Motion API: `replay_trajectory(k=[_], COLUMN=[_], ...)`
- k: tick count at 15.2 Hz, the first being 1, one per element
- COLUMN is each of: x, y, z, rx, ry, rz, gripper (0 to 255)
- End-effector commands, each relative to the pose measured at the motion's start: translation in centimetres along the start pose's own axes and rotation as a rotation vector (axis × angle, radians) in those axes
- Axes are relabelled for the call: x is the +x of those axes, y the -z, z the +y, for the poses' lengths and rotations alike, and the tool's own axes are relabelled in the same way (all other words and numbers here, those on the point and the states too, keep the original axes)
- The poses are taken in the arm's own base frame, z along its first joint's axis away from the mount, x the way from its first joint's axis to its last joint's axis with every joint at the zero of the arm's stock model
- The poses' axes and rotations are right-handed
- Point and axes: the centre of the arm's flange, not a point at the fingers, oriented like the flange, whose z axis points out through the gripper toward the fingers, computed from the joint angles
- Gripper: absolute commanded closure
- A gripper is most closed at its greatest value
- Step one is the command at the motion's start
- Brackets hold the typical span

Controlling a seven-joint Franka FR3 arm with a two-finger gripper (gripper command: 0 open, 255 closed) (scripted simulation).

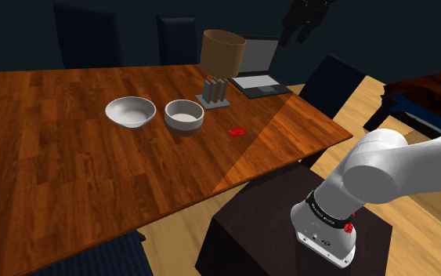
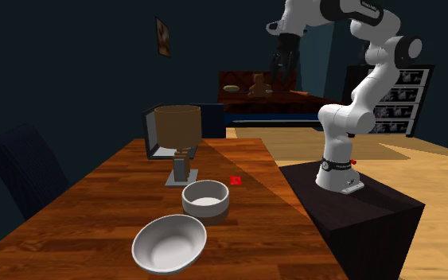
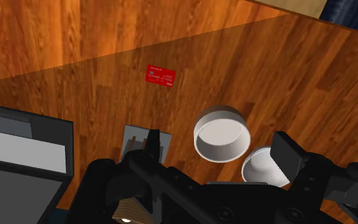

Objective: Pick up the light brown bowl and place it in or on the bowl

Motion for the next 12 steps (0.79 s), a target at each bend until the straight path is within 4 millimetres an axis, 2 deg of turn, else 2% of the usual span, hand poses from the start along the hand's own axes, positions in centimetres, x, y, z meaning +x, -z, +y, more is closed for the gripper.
replay_trajectory(k=[1,12], x=[0.0,7.2], y=[0.0,-12.7], z=[0.0,-0.9], rx=[0.000,0.001], ry=[0.000,0.001], rz=[0.000,-0.012], gripper=[0,0])
